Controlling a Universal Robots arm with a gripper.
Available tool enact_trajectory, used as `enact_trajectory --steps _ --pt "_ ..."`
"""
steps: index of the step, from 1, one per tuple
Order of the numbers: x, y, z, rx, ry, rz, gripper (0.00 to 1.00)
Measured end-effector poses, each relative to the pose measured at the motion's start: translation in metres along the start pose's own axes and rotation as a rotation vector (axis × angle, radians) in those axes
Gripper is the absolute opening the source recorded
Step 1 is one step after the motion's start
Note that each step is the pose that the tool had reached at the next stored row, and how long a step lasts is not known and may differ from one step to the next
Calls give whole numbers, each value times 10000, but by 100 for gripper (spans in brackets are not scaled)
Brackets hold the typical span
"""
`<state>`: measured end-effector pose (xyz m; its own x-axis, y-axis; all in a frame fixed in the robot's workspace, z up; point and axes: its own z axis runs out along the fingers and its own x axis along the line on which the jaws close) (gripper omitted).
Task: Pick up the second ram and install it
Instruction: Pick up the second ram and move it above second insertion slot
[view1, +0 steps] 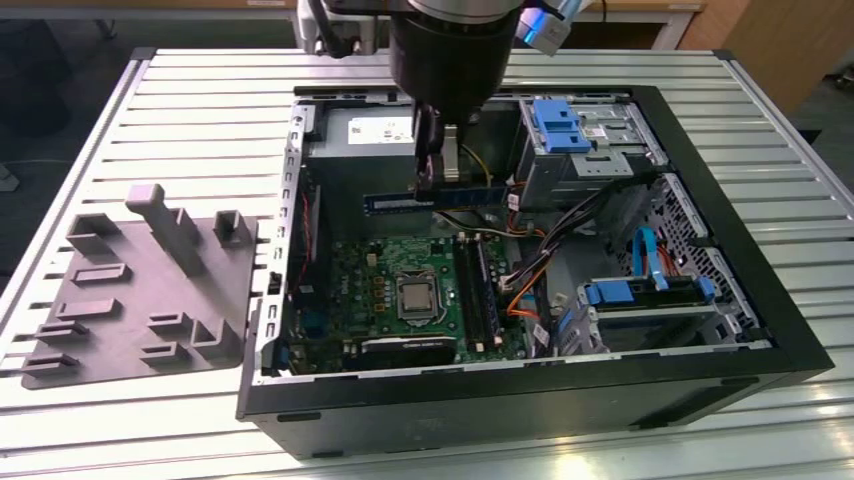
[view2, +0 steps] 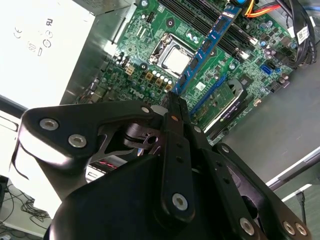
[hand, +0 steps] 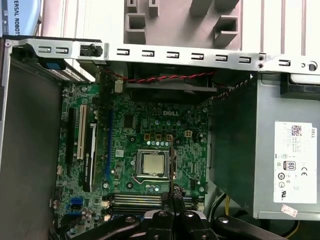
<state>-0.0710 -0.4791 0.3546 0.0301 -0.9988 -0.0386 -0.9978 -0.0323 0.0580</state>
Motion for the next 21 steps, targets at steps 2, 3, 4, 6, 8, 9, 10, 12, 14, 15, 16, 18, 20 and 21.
enact_trajectory --steps 2,3,4,6,8,9,10,12,14,15,16,18,20,21 --pt "0 -2 6 0 0 -1 12" --pt "1 -4 9 0 0 -1 12" --pt "1 -6 11 0 0 -1 12" --pt "1 -13 17 1 -1 -1 12" --pt "2 -18 26 1 -1 0 12" --pt "2 -20 31 1 -1 0 12" --pt "2 -22 38 1 -1 0 12" --pt "3 -26 53 1 0 0 12" --pt "4 -28 69 1 -1 1 12" --pt "4 -29 77 1 -1 0 12" --pt "4 -30 86 1 -1 0 12" --pt "5 -31 101 1 -1 0 12" --pt "5 -32 116 0 0 0 12" --pt "6 -33 123 1 0 0 12"
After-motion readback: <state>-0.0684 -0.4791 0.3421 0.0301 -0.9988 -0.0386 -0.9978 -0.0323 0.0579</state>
